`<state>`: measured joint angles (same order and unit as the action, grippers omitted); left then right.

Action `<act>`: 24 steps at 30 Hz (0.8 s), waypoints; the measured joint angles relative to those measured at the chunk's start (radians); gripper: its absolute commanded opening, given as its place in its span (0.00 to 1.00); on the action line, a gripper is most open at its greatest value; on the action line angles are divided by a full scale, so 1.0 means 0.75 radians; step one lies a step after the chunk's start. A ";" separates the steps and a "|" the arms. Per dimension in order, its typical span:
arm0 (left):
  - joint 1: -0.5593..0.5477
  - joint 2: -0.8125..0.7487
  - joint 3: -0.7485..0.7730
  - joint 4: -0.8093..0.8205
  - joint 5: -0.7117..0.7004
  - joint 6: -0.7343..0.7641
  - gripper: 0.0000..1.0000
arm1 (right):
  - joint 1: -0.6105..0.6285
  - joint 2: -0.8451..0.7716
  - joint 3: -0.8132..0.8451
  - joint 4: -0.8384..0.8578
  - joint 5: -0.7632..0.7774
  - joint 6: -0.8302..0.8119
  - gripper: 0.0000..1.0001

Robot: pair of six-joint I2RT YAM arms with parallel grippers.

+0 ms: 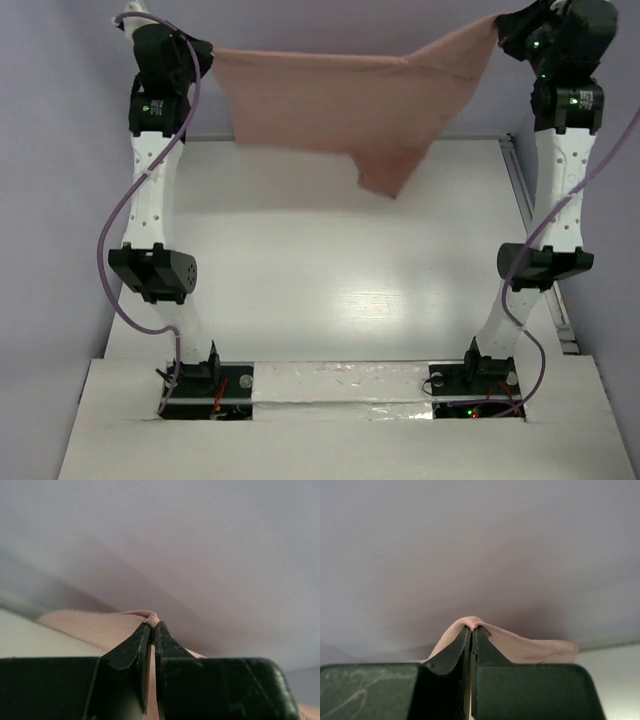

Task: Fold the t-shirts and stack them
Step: Flatten the tshirt out

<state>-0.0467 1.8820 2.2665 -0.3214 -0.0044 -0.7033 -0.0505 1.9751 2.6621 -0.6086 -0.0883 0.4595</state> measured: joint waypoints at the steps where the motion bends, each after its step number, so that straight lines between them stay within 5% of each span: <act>1: 0.012 -0.018 0.019 0.015 0.014 -0.012 0.00 | -0.006 -0.028 0.001 0.021 -0.009 0.008 0.00; 7: 0.084 -0.184 -0.037 0.120 0.065 -0.031 0.00 | -0.013 -0.305 -0.178 0.094 -0.096 0.020 0.00; 11: 0.099 -0.386 -0.372 0.232 0.066 0.013 0.00 | -0.014 -0.659 -0.751 0.193 -0.181 0.018 0.00; 19: 0.133 -0.933 -1.691 0.464 0.069 0.080 0.00 | -0.014 -1.236 -2.092 0.276 -0.365 0.029 0.00; 24: 0.168 -1.001 -2.227 0.534 0.077 0.080 0.00 | -0.014 -1.374 -2.639 0.176 -0.446 0.084 0.00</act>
<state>0.0795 1.1313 0.5964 0.0792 0.0532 -0.6434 -0.0608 0.9447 0.6830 -0.4763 -0.4225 0.5228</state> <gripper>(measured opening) 0.014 0.025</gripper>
